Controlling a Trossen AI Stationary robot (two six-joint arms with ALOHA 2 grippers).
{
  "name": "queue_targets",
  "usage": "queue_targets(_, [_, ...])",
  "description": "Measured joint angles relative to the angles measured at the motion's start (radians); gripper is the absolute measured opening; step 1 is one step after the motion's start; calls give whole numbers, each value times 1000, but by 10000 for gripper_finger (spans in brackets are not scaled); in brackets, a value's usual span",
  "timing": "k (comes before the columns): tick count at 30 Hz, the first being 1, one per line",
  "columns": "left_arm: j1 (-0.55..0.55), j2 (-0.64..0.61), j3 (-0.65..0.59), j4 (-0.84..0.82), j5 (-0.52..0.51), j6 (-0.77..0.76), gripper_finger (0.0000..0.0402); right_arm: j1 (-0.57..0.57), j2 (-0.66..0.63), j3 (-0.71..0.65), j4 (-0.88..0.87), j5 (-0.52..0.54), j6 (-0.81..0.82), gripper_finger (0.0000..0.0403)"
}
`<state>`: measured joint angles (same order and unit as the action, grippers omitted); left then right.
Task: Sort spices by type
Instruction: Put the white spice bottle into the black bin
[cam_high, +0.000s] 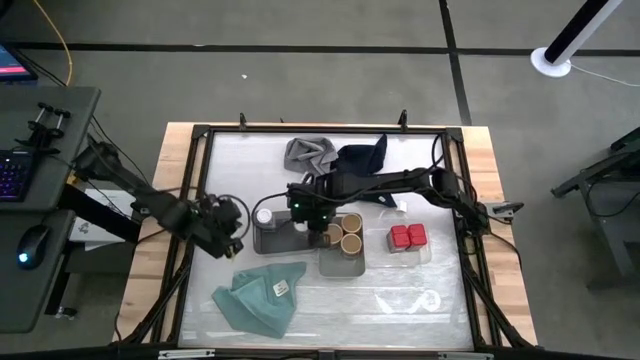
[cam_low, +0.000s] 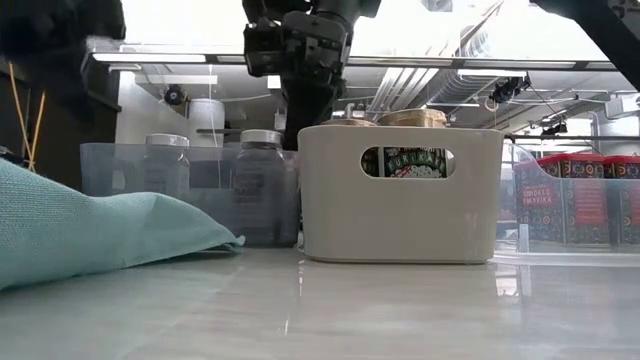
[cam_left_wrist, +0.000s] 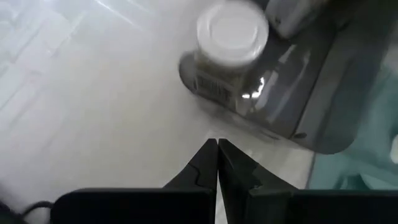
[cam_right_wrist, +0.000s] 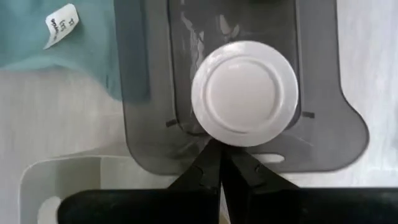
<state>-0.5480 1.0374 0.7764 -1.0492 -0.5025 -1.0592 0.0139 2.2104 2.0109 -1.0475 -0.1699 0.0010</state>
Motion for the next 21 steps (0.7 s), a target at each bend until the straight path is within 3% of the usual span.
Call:
queue_targets(11, [-62, 13, -264, 462, -15, -5, 0, 0, 41, 1, 135, 4, 2, 0])
queue_targets(21, [-61, 12, -340, 558, -23, -3, 0, -1, 57, 1, 237, 41, 6, 0])
